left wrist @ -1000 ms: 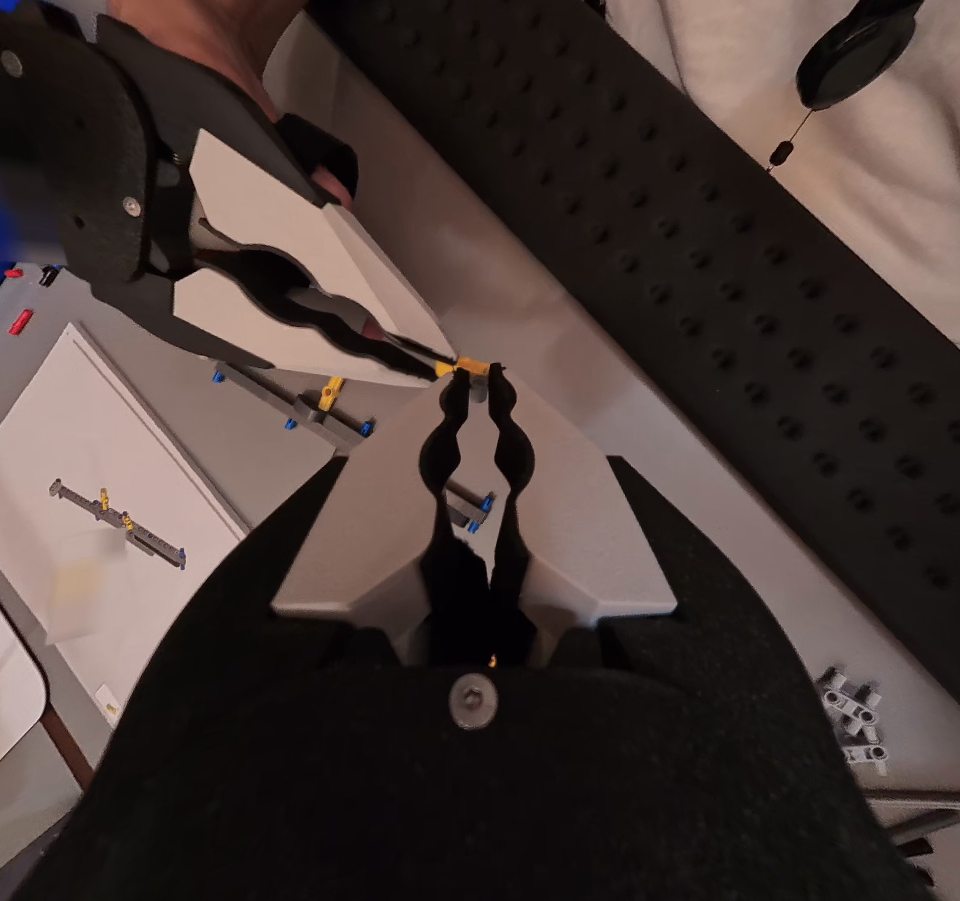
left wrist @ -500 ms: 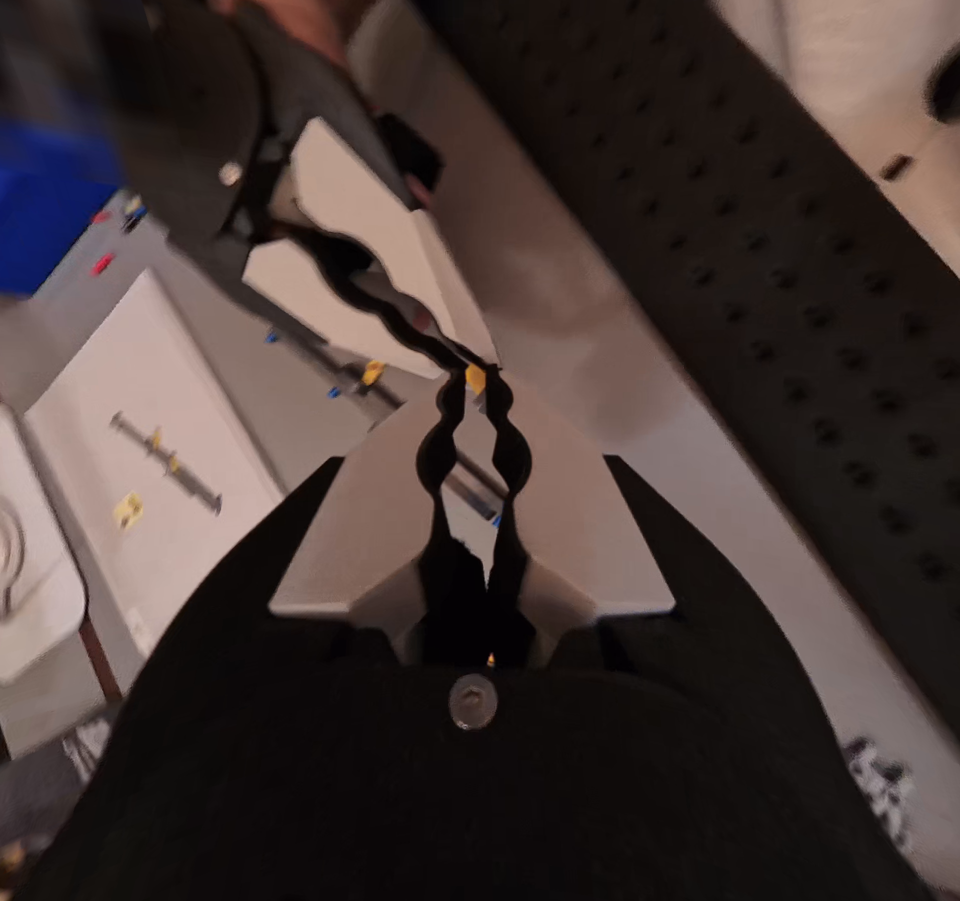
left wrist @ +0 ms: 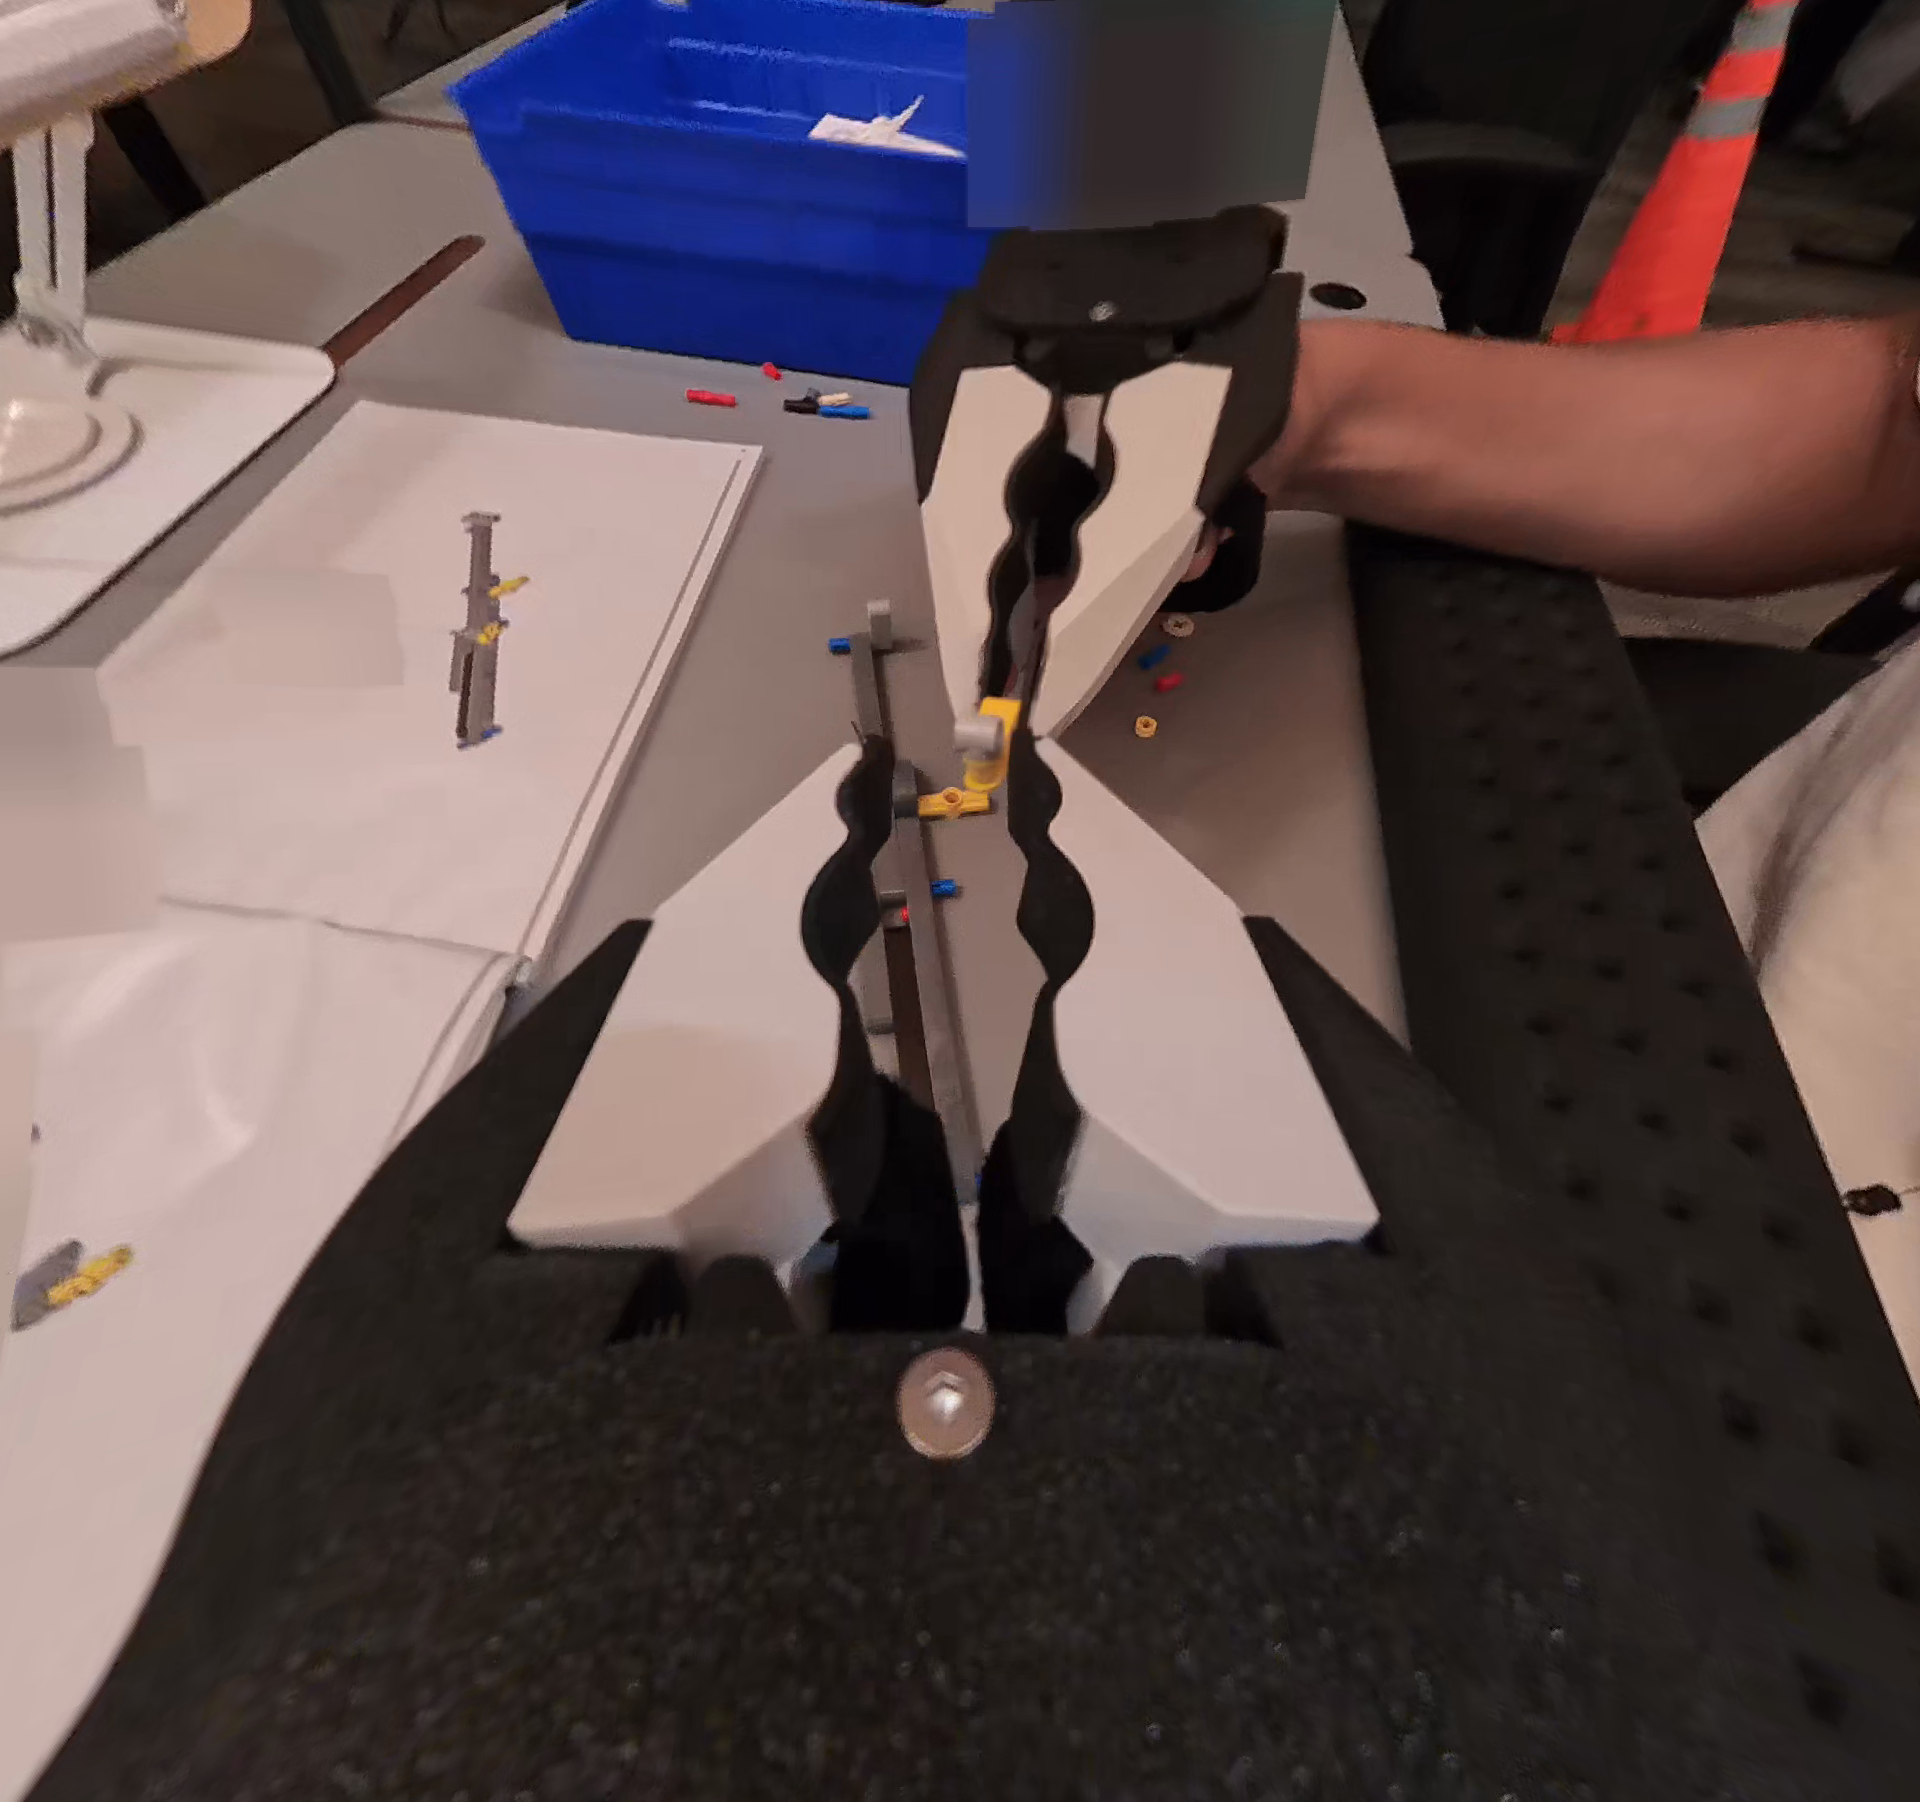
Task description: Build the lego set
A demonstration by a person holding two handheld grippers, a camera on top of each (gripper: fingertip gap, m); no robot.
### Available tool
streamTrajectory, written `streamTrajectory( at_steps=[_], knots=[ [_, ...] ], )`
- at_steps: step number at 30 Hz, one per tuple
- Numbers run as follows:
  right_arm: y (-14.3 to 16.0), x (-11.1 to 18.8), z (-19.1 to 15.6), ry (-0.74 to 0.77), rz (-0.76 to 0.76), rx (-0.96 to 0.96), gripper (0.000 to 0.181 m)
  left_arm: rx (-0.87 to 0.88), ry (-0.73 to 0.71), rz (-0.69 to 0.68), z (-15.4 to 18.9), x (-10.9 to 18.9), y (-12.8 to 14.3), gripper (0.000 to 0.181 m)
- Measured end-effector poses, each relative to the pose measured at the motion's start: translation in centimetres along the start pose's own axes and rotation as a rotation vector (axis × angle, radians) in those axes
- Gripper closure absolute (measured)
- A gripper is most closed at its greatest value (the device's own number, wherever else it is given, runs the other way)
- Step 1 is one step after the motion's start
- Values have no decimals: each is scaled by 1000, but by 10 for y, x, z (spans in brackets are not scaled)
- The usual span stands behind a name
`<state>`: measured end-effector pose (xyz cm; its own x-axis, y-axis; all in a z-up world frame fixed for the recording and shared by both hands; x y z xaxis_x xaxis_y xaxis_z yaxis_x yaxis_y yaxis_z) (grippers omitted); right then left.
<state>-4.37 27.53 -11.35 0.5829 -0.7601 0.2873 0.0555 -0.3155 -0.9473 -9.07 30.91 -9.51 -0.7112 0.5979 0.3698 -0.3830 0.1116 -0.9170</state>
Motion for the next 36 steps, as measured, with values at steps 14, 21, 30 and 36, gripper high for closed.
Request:
streamTrajectory(
  at_steps=[14, 21, 30, 36],
  knots=[
    [-4, -3, -4, -20, 29, -34, 174, 168, 101, 165, 4, -5, 4, 174],
    [-1, -6, -10, -53, 7, -53, 174, 200, 154, 221, 8, -5, 2, 175],
    [-1, -3, -10, -77, 1, -66, 174, 99, 106, 161, 10, -8, 5, 171],
    [-4, -1, -10, -85, 12, -84, 174, 109, 110, 167, 10, -6, 5, 171]
  ],
)
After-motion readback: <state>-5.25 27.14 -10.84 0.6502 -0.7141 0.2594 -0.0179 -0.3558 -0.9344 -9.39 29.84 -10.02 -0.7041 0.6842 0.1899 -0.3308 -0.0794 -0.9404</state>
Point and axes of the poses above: each gripper's, where its closed fingertips meet, x back along the fingers, y out of its underside, z = x × y across the jaws, the point moved 3 cm from there along x, back along the fingers, and after that the axes turned 15 degrees about y, right-handed, at the moved point
